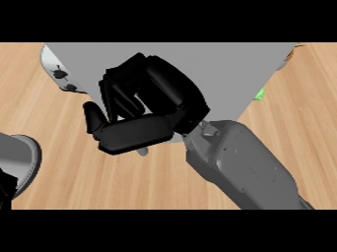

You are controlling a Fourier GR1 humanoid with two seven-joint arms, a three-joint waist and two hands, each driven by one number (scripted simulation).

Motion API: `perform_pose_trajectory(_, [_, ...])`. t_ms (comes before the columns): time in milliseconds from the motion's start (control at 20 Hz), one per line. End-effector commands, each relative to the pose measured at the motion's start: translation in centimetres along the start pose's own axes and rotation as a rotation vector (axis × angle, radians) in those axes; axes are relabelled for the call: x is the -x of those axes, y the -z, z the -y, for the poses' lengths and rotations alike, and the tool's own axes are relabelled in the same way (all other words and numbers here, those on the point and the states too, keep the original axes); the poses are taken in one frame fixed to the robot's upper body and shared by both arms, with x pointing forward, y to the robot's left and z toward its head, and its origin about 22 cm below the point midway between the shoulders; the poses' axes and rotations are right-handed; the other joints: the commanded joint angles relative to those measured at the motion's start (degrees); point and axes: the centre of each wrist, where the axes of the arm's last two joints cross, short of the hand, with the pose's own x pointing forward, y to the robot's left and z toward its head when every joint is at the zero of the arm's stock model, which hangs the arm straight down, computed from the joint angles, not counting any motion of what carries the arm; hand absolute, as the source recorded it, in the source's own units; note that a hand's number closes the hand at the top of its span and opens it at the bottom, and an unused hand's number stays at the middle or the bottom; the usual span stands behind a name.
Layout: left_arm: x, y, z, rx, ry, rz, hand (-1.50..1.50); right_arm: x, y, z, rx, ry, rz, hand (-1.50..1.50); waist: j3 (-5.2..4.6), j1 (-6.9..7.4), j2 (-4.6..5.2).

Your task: Pick up the wine, place it into the cabinet and close the cabinet

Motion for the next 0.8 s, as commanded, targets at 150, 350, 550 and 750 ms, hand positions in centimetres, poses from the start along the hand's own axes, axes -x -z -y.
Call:
perform_pose_trajectory(150, [-0.4, 0.3, 0.9, 0.003, -0.003, -0.015, 1.5, 0.2, 1.4, 5.9, 0.075, -0.01, -0.053, 1.5, 0.06, -0.02, 0.43])
perform_pose_trajectory(350, [0.0, 0.7, 0.5, -0.015, -0.014, 0.002, 1.5, 0.7, 0.5, 7.5, 0.133, -0.018, -0.003, 1.5, 0.05, -0.5, 0.44])
perform_pose_trajectory(550, [-0.3, -0.2, -0.4, 0.0, 0.023, 0.022, 1.5, 2.3, 0.9, 9.1, 0.167, -0.051, -0.03, 1.5, 0.01, 0.56, 0.59])
perform_pose_trajectory(750, [0.0, 0.8, -0.6, 0.003, 0.026, -0.004, 1.5, 1.4, 0.8, 10.8, 0.153, -0.059, -0.012, 1.5, -0.01, 0.38, 1.02])
